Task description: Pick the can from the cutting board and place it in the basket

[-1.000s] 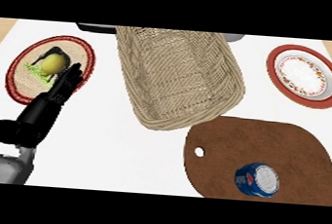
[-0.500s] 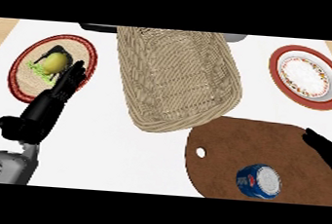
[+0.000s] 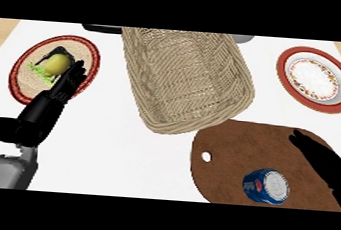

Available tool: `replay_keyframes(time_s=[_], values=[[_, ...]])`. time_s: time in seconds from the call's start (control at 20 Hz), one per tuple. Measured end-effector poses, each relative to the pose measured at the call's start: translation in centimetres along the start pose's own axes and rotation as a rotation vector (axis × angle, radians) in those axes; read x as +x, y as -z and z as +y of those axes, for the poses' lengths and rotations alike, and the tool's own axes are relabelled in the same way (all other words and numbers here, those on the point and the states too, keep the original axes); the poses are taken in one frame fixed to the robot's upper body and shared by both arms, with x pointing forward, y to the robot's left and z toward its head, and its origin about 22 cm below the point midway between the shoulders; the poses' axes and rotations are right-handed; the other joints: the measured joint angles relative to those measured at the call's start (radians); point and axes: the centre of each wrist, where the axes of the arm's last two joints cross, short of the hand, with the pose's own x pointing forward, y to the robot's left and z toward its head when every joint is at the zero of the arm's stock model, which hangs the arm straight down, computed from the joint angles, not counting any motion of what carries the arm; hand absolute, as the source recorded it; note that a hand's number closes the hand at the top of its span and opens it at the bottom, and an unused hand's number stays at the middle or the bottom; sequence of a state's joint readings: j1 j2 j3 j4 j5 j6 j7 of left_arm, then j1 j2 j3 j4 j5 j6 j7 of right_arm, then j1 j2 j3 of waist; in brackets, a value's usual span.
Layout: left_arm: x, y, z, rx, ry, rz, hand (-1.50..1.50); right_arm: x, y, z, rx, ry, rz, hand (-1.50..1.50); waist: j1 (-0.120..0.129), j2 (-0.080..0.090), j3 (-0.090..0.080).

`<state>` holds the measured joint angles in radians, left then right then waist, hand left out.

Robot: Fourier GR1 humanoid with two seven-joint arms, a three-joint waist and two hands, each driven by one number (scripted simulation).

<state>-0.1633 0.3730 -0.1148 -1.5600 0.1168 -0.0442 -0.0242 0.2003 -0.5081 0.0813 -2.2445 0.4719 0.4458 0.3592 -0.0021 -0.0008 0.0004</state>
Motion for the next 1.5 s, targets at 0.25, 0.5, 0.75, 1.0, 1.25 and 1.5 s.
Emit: replay_keyframes(time_s=[0.25,0.5,0.75,1.0,1.25,1.5], values=[[0.4,0.0,-0.1,-0.008,0.001,-0.001,0.0,0.7,0.3,0.7,-0.001,0.029,-0.043,-1.5,0.0,0.0,0.0],[0.6,-0.1,-0.1,-0.004,0.005,0.003,0.0,0.0,-0.9,0.9,0.006,0.022,-0.048,-1.5,-0.002,0.0,0.0],[0.4,0.2,-0.8,-0.007,-0.001,0.002,0.0,0.6,-0.2,1.7,0.016,-0.01,-0.023,-1.5,-0.001,0.0,0.0],[0.6,-0.6,-0.6,-0.006,-0.003,-0.001,0.0,0.9,0.9,2.4,0.027,-0.04,-0.004,-1.5,0.001,0.0,0.0],[0.4,-0.3,-0.3,-0.002,-0.001,0.0,0.0,1.2,1.7,3.6,0.045,-0.068,0.008,-1.5,0.001,0.0,0.0],[0.3,0.0,-0.5,-0.002,-0.004,0.001,0.0,0.8,2.3,4.9,0.053,-0.082,0.036,-1.5,0.0,0.0,0.0]])
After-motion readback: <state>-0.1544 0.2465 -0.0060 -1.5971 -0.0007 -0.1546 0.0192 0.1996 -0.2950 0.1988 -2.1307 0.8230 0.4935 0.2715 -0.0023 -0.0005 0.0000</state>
